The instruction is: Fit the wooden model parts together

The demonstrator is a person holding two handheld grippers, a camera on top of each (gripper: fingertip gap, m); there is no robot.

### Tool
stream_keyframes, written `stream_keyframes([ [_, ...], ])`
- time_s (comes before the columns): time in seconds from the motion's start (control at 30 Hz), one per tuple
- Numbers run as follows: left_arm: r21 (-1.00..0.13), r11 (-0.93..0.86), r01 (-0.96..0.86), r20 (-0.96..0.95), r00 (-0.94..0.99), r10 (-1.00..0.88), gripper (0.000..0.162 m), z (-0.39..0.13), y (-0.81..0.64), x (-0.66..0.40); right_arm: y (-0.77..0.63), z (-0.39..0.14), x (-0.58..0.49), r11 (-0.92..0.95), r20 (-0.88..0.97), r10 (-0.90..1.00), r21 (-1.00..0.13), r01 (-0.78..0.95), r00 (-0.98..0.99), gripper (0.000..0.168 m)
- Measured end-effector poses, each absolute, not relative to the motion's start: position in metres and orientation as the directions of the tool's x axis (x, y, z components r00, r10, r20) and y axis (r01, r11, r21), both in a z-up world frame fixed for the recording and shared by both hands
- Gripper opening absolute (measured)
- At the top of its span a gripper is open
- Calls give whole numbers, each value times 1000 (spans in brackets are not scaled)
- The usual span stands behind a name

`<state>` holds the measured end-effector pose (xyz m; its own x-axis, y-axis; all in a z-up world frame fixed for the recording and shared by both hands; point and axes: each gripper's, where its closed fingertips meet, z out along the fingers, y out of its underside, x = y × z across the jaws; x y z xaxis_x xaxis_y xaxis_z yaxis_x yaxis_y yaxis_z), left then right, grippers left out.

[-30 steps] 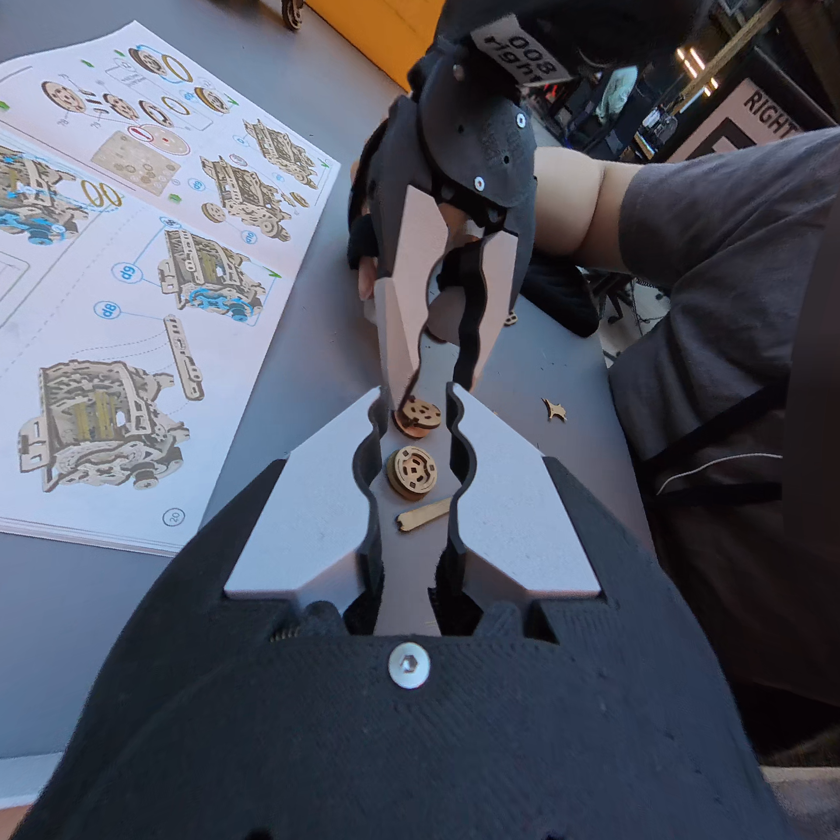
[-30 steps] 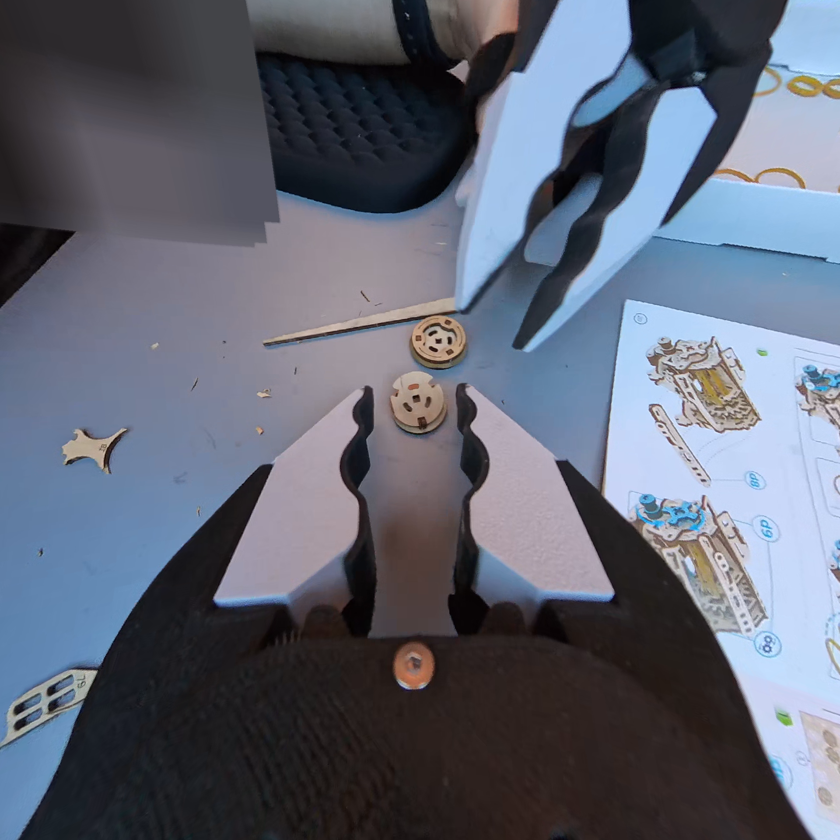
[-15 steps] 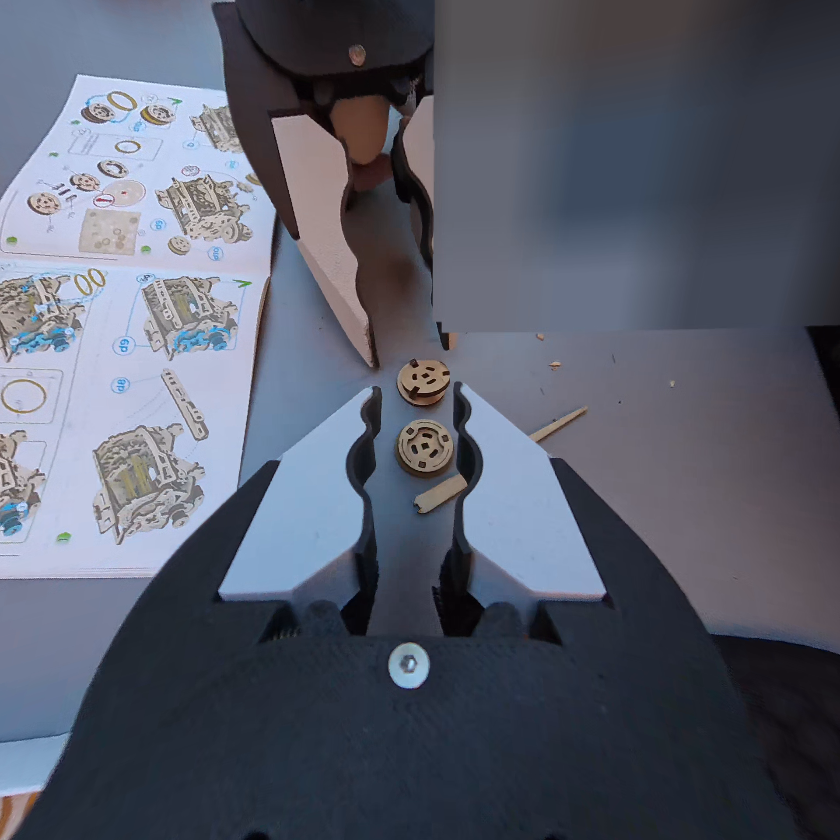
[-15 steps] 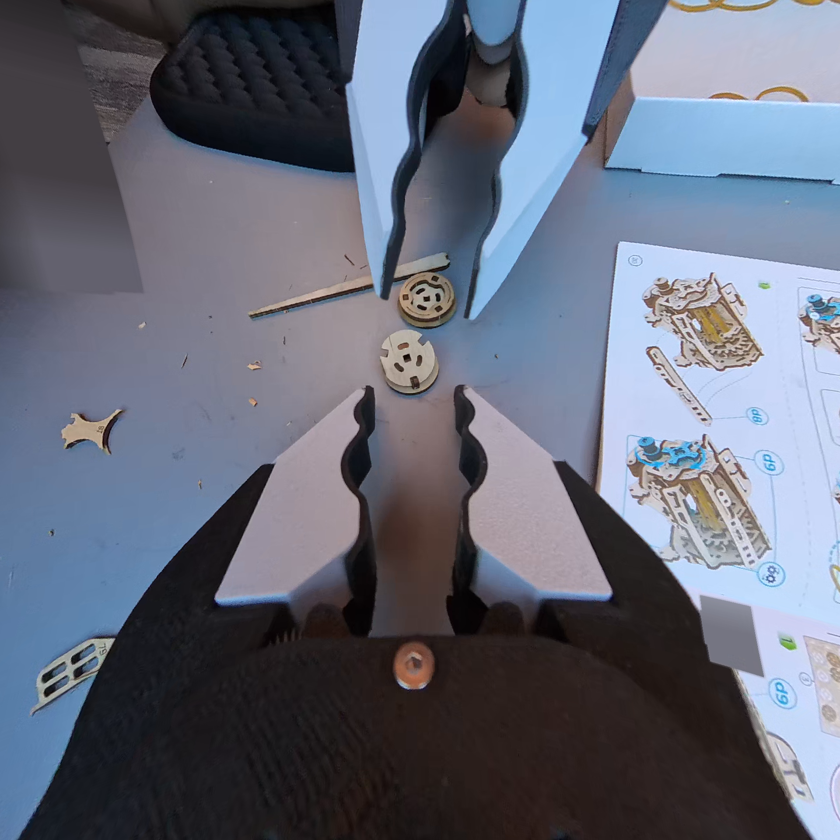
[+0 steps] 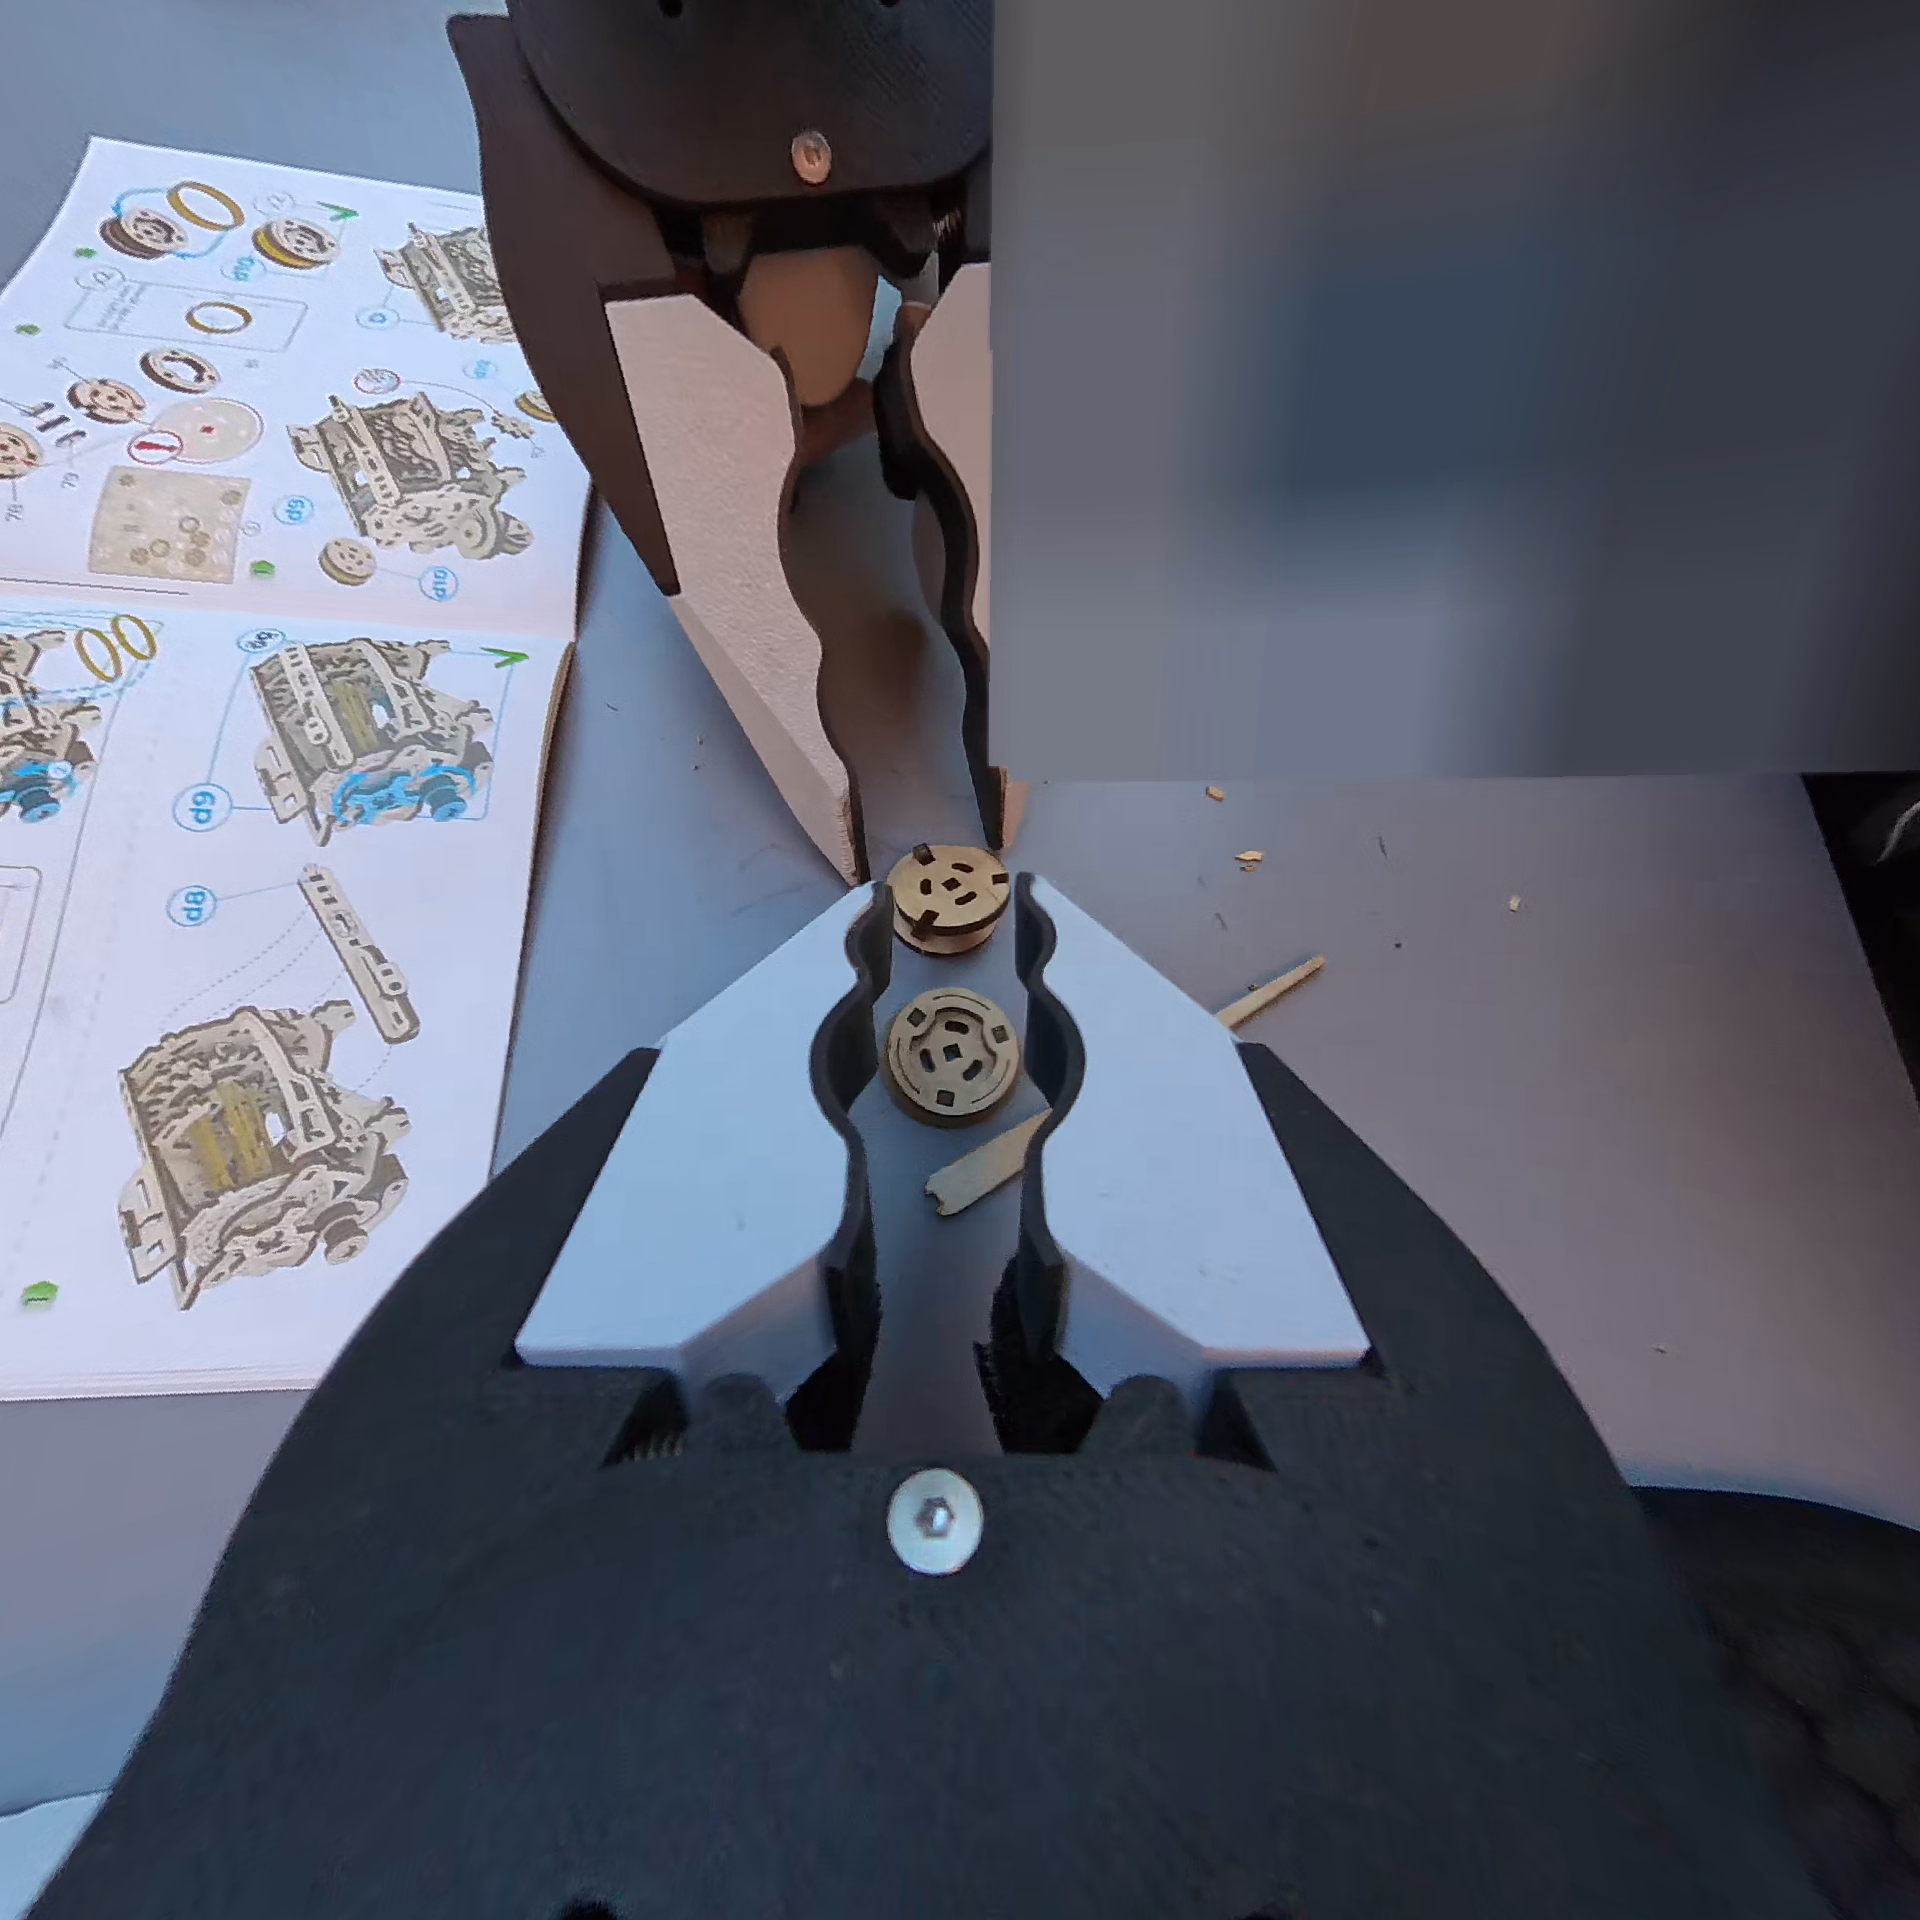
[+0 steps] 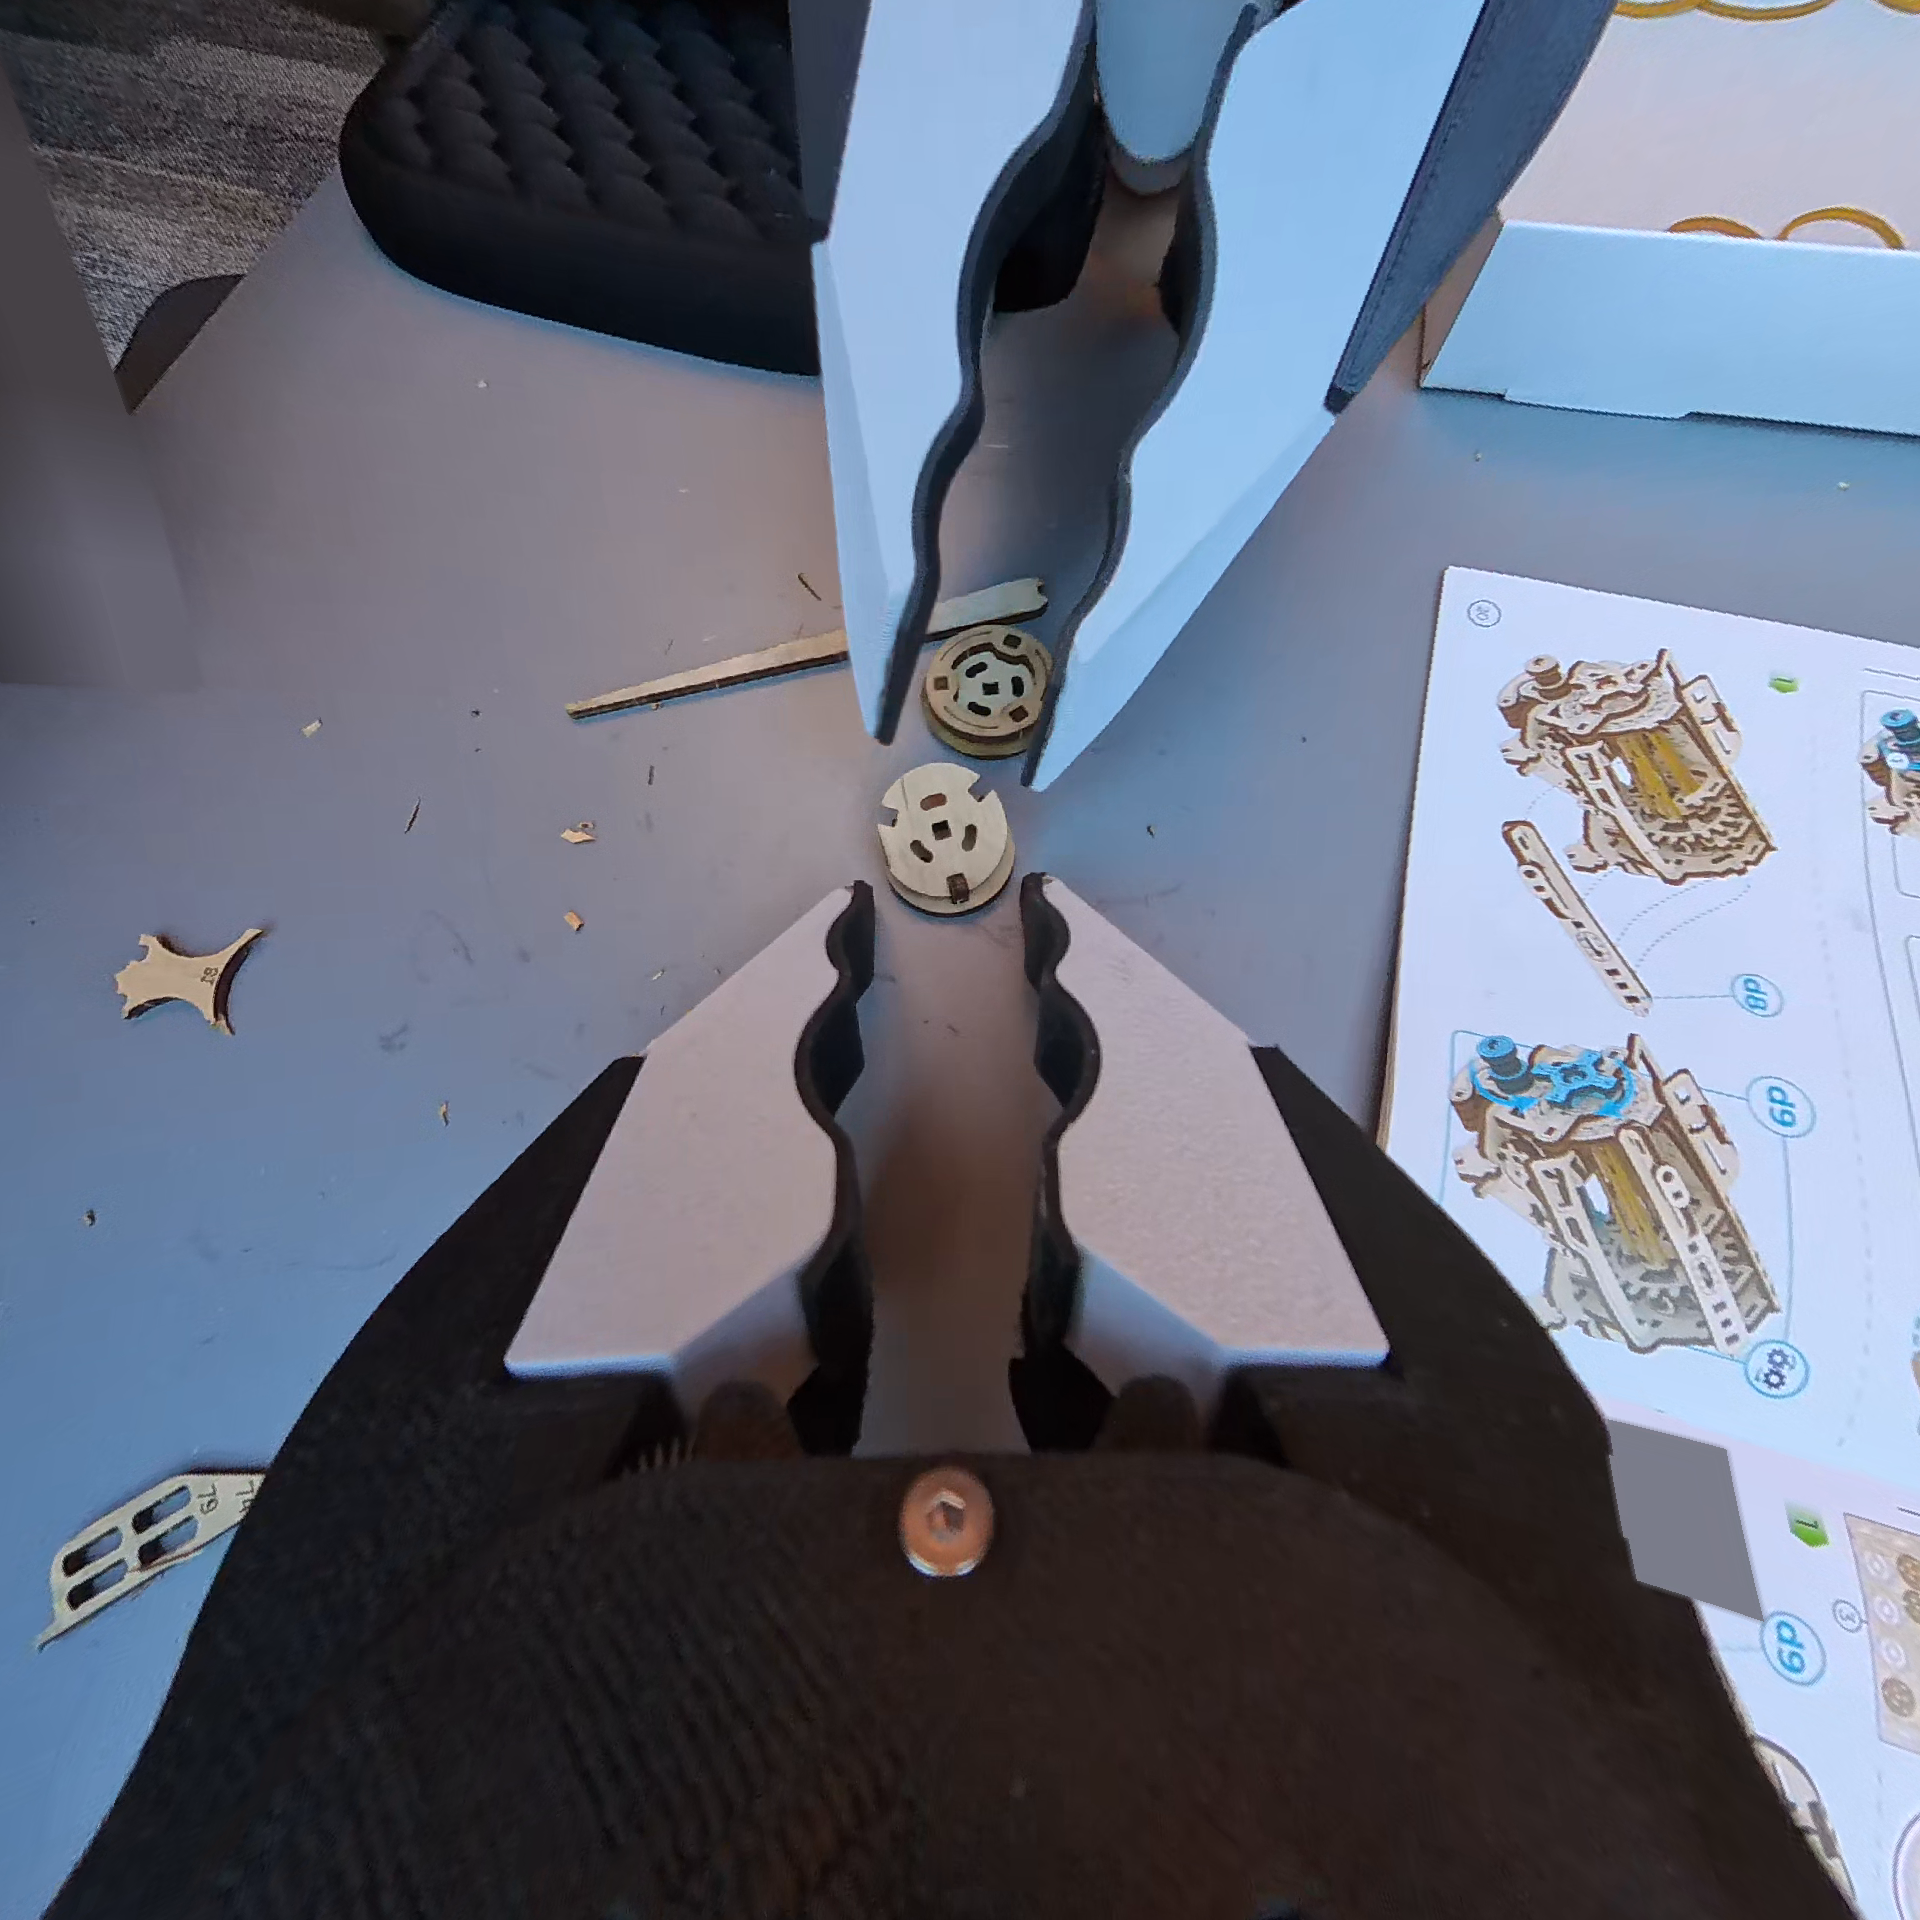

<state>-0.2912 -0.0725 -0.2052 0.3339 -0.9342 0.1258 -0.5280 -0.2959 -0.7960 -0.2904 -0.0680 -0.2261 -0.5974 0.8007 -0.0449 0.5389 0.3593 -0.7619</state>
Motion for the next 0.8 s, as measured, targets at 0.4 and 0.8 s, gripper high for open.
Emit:
stream_keyframes([
  [0.4,-774,-283,-567,100,333,-938,17,-214,-71,-290,-69,-226,-292,361,-47,797,-761,538,-602,25],
  [0.8,-784,-296,-546,127,325,-937,15,-215,-72,-287,-70,-226,-291,358,-59,790,-764,537,-610,26],
])
